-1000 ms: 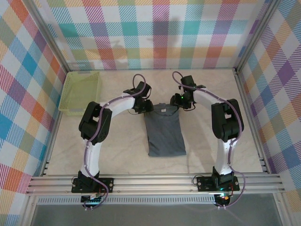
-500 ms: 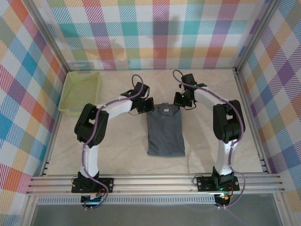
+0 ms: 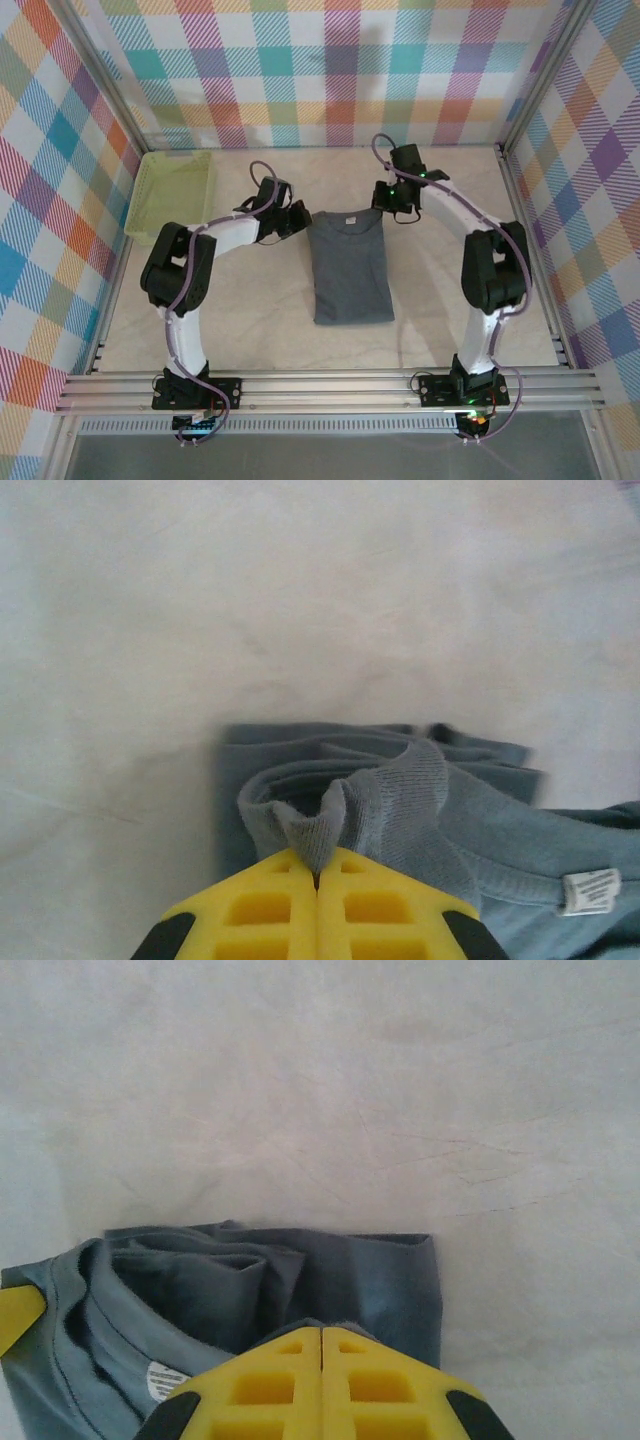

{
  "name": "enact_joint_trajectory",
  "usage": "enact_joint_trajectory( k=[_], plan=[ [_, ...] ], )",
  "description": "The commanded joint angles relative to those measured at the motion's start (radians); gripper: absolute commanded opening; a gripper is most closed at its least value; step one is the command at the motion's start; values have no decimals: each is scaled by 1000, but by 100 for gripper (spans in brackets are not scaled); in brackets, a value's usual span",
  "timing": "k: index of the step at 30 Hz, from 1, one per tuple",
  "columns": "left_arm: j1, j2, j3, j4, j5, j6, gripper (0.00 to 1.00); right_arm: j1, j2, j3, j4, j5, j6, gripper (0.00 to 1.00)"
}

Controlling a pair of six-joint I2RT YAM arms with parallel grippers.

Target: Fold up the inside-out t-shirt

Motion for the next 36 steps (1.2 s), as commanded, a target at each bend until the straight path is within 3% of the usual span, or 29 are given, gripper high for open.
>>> enact_joint_trajectory(
  k=[1,4,10,16,21,26,32,36],
  plan=[
    [24,56,38,-14,-2,-12,9,-5,80,50,26,-28,-38,0],
    [29,96,91,-82,-31,6,17,-6,133,99,24,-20,-52,0],
    [31,74,151,-206,-84,62,52,-7,168,181,-40,45,-87,41],
    [21,-49,93,-276,-120,89,73,-16,30,27,11,29,-96,66],
    [-19,-35,84,-261,-85,91,77,-17,-8,-95,77,-37,-74,76],
    [-56,58,149,-256,-76,78,74,-17,36,-126,121,-65,-54,78],
    [-95,165,244,-264,-54,72,64,-7,127,-108,153,-141,-26,77],
    [-109,228,304,-276,-49,72,57,7,184,-83,142,-166,4,69]
  ],
)
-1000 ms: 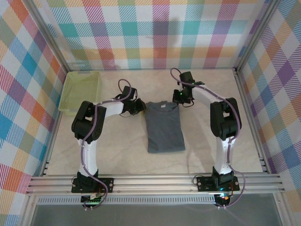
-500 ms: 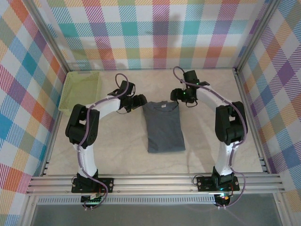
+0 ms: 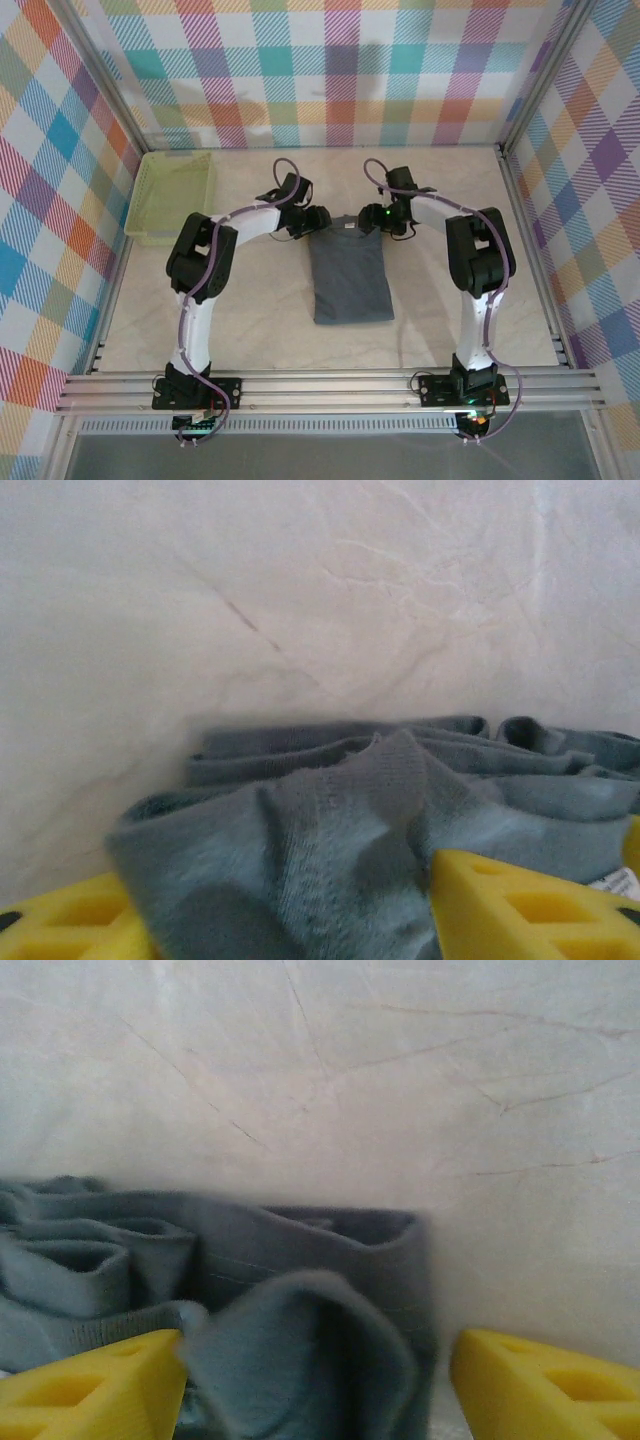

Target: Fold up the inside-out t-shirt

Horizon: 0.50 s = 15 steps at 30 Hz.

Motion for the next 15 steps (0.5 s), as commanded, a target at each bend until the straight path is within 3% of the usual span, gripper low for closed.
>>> enact_joint_trajectory(
  k=[1,8,15],
  plan=[
    [-19,71,44,-13,33,5,56,22,63,25,15,-75,42,67],
    [-31,99,53,-30,49,-4,40,66,87,41,-2,-71,69,47],
    [-12,3,-32,73,54,-33,6,55,10,12,3,-8,79,13]
  ],
)
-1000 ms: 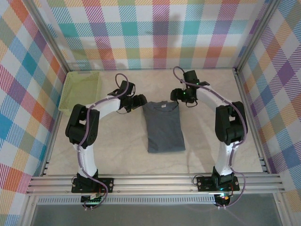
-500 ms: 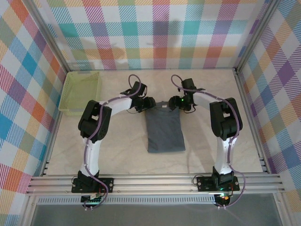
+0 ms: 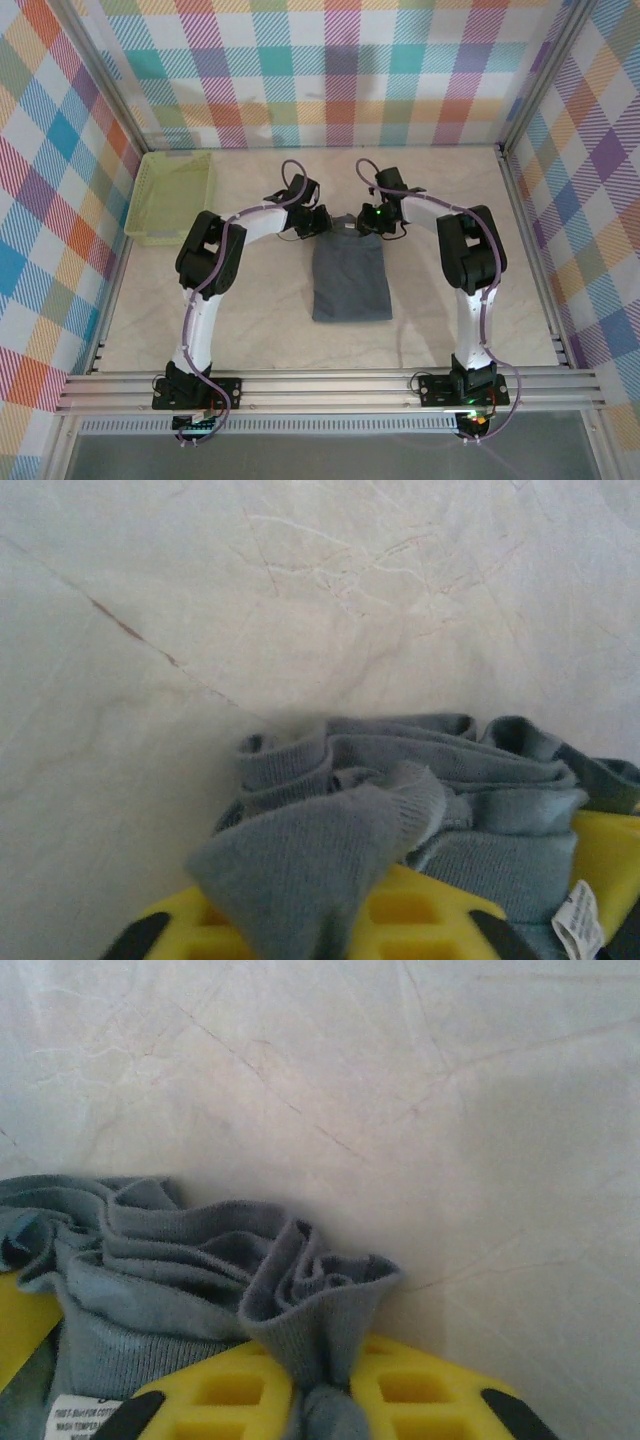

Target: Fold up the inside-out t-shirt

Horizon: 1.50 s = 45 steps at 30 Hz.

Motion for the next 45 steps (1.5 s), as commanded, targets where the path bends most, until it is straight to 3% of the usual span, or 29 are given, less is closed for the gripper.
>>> enact_joint_trajectory(
  k=[1,6,11,21,24,29,34,39,45],
  plan=[
    [11,-69,-78,46,18,-21,3,0,-64,-29,-14,3,7,9],
    [60,-199,-155,157,67,-61,0,-57,-168,-34,28,-118,28,1],
    [86,-259,-86,175,112,-70,0,-103,-202,65,24,-208,62,0],
    [146,-140,388,99,159,-77,0,-181,-98,527,-12,-345,141,0],
    [141,-150,402,126,193,-73,0,-182,-111,584,-10,-356,144,0],
    [107,-279,86,275,214,-54,0,-172,-227,333,127,-401,134,0],
    [19,-466,-340,419,144,-23,0,-140,-431,-126,246,-376,101,0],
    [-105,-631,-632,476,56,-29,0,-127,-690,-498,280,-342,145,0],
    [-193,-804,-813,472,-81,-94,0,-97,-873,-651,184,-281,163,0]
  ],
)
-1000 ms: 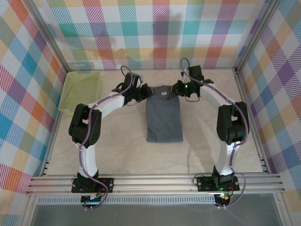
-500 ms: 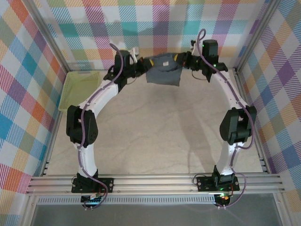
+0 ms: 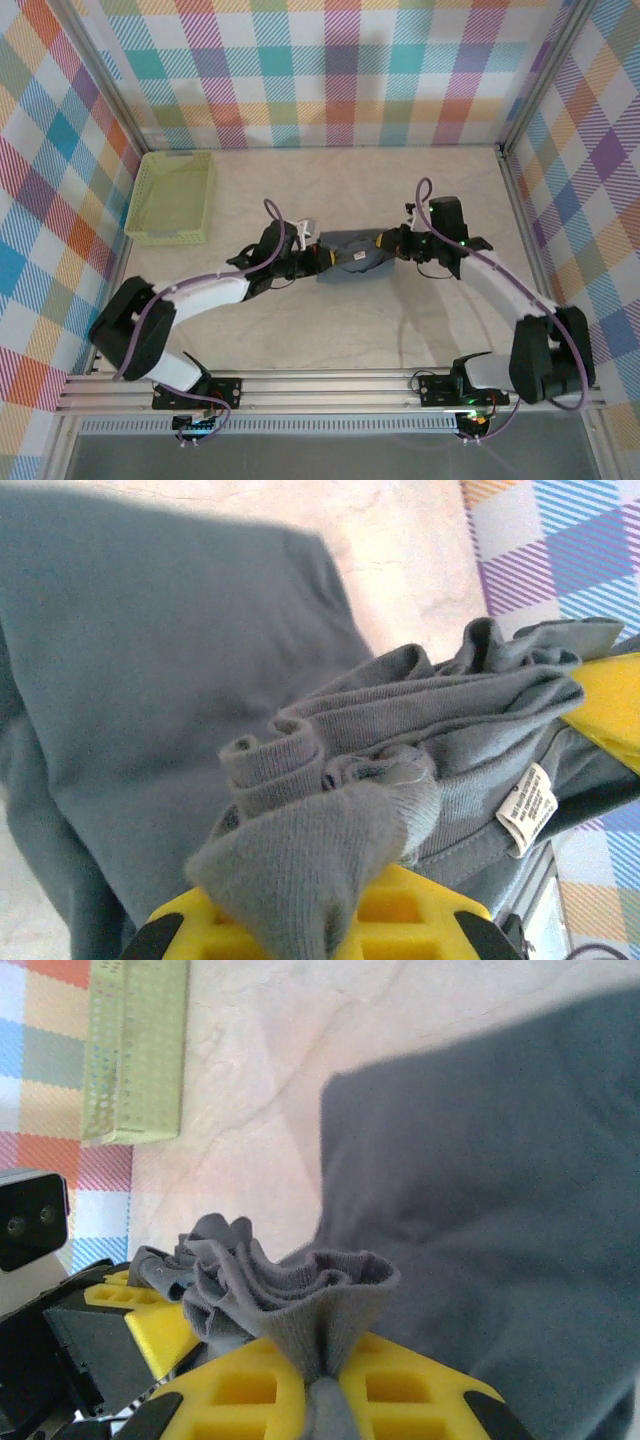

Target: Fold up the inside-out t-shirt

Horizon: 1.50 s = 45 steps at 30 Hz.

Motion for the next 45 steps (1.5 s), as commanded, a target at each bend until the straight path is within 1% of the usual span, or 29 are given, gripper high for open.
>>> enact_joint_trajectory(
  k=[1,3,5,9,14,18,23,26,29,32,36,40,43,45],
  plan=[
    [-6,-93,-56,33,-149,-39,0,-3,-38,2,10,62,10,0],
    [-5,-111,-47,-7,-227,-34,0,-3,-11,31,1,88,1,0],
    [1,-83,3,-52,-264,-14,0,-3,44,79,-11,116,-5,0],
    [7,25,112,-109,-267,-5,0,-3,162,174,-30,158,-8,0],
    [17,161,239,-226,-288,-22,0,-4,257,217,-44,200,16,0],
    [34,253,290,-242,-294,-33,1,-3,326,246,-48,236,8,0],
    [62,343,329,-230,-300,-30,5,-3,422,289,-45,290,-26,0],
    [78,389,351,-232,-293,-32,10,-3,483,313,-39,289,-32,0],
    [86,422,368,-244,-284,-38,17,-3,509,315,-33,299,-26,0],
    [89,433,376,-274,-285,-43,31,-3,516,308,-28,315,-23,14],
    [110,416,405,-352,-300,-46,48,-3,501,327,-62,334,-38,39],
    [141,366,463,-478,-313,-21,69,-3,439,368,-159,423,-73,65],
    [165,299,498,-606,-345,6,84,-3,363,403,-256,509,-106,79],
    [166,243,509,-679,-393,29,91,-3,293,404,-297,533,-129,84]
  ],
)
